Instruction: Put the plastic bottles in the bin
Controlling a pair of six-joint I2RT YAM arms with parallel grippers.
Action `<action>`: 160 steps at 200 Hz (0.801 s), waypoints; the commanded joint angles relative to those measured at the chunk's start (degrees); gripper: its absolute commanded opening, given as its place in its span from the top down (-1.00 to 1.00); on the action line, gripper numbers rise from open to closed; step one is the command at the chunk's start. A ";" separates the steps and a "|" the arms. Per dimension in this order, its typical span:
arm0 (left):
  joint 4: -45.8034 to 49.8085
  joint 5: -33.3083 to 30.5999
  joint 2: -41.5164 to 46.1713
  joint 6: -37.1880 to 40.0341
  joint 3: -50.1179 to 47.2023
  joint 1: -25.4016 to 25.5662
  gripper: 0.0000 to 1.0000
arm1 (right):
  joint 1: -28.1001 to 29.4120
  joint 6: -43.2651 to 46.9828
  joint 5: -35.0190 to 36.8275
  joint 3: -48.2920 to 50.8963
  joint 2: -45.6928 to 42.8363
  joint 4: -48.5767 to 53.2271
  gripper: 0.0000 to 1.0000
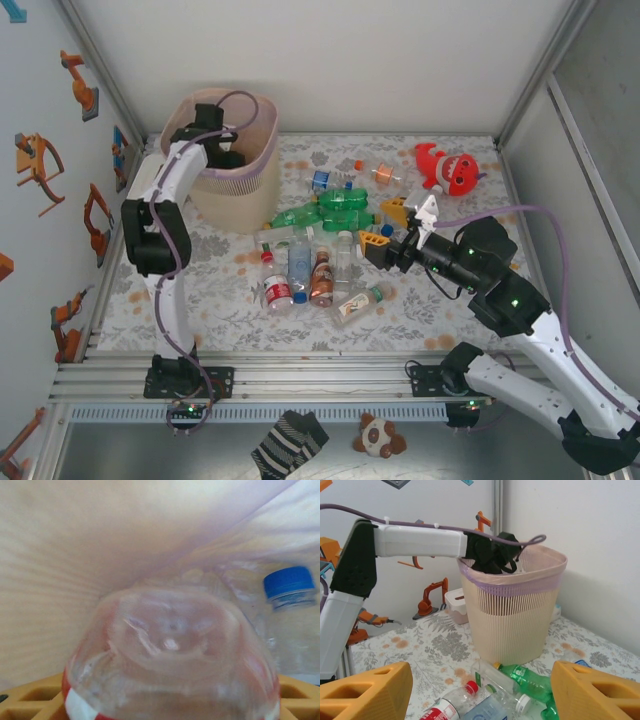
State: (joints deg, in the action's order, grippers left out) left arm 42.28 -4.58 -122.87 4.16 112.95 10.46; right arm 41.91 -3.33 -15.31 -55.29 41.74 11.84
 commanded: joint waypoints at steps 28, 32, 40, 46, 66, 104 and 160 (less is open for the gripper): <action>-1.44 2.85 9.14 -1.74 -0.80 0.00 -0.33 | 0.64 2.52 2.40 -2.54 -0.97 2.57 -0.45; -1.49 2.97 9.49 -1.84 -0.80 0.00 -0.34 | 0.63 2.60 2.55 -2.61 -0.96 2.78 -0.45; -1.56 3.29 10.20 -2.09 -0.73 0.00 -0.34 | 0.63 2.82 2.70 -2.80 -0.98 3.21 -0.45; -1.67 3.56 10.79 -2.19 -0.71 0.00 -0.34 | 0.63 2.97 2.83 -2.97 -1.00 3.55 -0.44; -2.16 4.64 12.81 -2.91 -0.89 0.00 -0.35 | 0.63 3.08 3.96 -3.23 -0.91 4.39 -0.45; -3.40 9.76 16.99 -4.49 -1.59 0.00 -0.35 | 0.63 3.31 5.28 -3.33 -0.40 5.94 -0.44; -3.38 15.88 23.40 -6.00 -3.03 0.00 -0.35 | 0.63 1.21 7.77 -4.22 2.10 11.82 -0.44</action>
State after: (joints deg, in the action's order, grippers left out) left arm 39.59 6.83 -103.68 -0.30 110.78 10.46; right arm 42.02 -1.08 -9.50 -57.91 43.07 20.56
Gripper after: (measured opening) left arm 0.675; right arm 0.722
